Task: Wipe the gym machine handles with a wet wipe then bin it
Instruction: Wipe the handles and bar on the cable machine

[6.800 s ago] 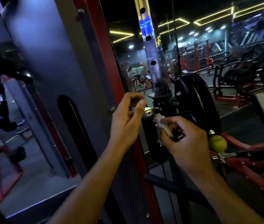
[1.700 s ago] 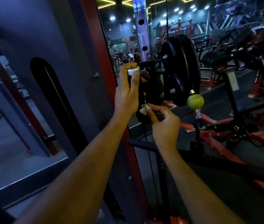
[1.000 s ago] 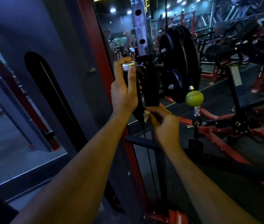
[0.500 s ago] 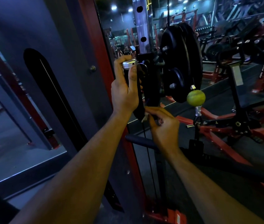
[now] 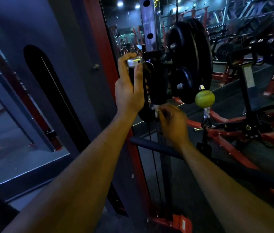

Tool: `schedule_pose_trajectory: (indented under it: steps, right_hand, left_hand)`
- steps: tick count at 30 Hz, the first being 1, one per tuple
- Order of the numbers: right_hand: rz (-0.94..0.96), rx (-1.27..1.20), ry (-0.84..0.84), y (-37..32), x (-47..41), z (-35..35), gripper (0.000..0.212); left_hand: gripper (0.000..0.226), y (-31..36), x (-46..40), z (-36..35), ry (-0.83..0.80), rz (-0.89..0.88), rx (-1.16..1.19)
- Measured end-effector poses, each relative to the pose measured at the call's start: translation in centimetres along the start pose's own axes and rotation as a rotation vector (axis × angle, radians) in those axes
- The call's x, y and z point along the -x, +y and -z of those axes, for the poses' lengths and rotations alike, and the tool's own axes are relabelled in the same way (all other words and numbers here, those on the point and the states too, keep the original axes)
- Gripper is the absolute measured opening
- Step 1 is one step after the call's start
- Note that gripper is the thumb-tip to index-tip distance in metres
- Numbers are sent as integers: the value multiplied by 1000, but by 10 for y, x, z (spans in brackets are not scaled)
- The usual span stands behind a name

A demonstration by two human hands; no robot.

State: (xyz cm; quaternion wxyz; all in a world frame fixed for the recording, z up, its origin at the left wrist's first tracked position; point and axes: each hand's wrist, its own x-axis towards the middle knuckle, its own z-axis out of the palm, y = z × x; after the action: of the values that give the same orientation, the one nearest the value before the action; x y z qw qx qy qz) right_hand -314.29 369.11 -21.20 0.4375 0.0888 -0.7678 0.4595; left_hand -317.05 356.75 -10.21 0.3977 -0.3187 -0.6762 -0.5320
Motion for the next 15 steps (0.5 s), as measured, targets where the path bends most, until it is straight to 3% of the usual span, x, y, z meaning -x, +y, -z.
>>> schedule_pose_trajectory:
  steps: [7, 12, 15]
  right_hand:
    - [1, 34, -98, 5, -1, 2, 20]
    - [-248, -19, 55, 6, -26, -15, 21]
    - [-153, 45, -10, -1, -17, -12, 21]
  left_hand:
    - [33, 1, 1, 1, -1, -5, -8]
    - [29, -1, 0, 0, 1, 6, -3]
    - [31, 0, 0, 1, -1, -6, -11]
